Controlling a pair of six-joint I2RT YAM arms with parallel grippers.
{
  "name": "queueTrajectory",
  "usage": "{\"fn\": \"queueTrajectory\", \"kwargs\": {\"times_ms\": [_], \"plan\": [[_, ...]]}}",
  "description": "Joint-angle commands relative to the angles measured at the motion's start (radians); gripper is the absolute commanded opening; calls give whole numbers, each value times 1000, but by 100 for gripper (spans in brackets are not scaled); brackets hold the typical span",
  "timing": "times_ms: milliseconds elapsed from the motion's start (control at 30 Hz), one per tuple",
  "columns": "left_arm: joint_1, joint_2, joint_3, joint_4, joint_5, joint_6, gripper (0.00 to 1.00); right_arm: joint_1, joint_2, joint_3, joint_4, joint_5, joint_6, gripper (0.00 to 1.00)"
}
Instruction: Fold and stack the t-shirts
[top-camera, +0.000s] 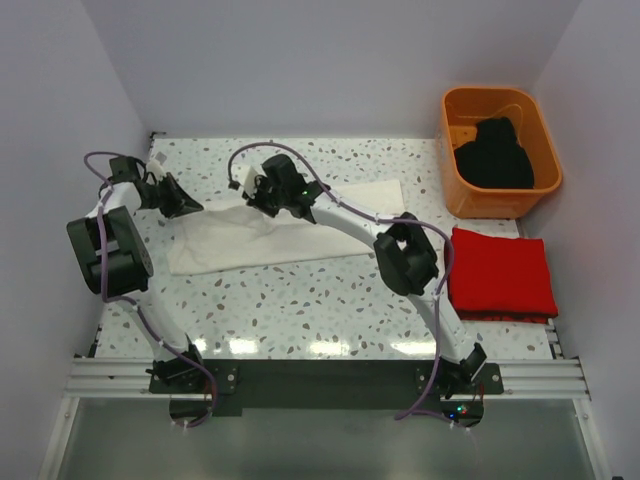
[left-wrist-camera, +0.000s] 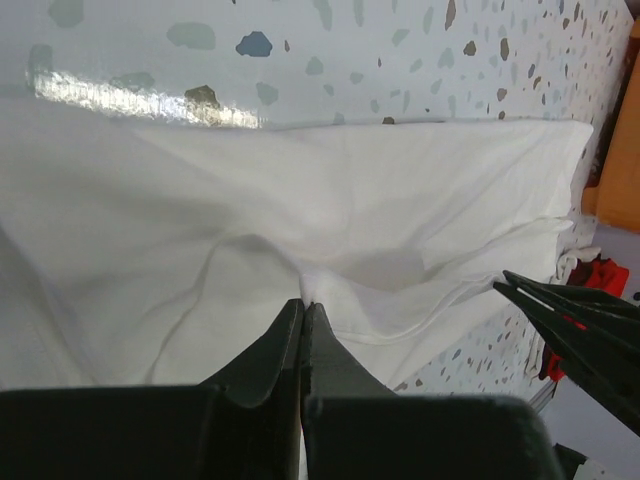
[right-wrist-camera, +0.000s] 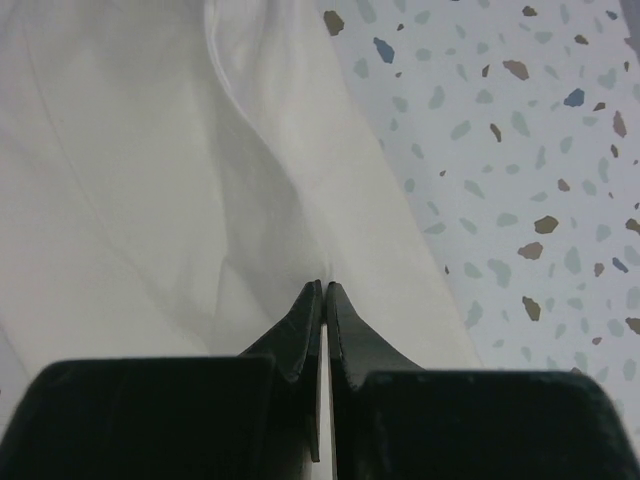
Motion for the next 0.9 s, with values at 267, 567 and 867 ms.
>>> {"fn": "queueTrajectory", "kwargs": {"times_ms": [267,567,867], "plan": [[-8,16,0,160,34,-85,0,-18,41,46,166,27,-81,0],[-8,-87,-104,117,-4,-55,0,-21,9,-40,195,17,-104,0],[-8,-132,-224,117,-25,-50,0,-21,-23,-141,305,71,-134,0]]}}
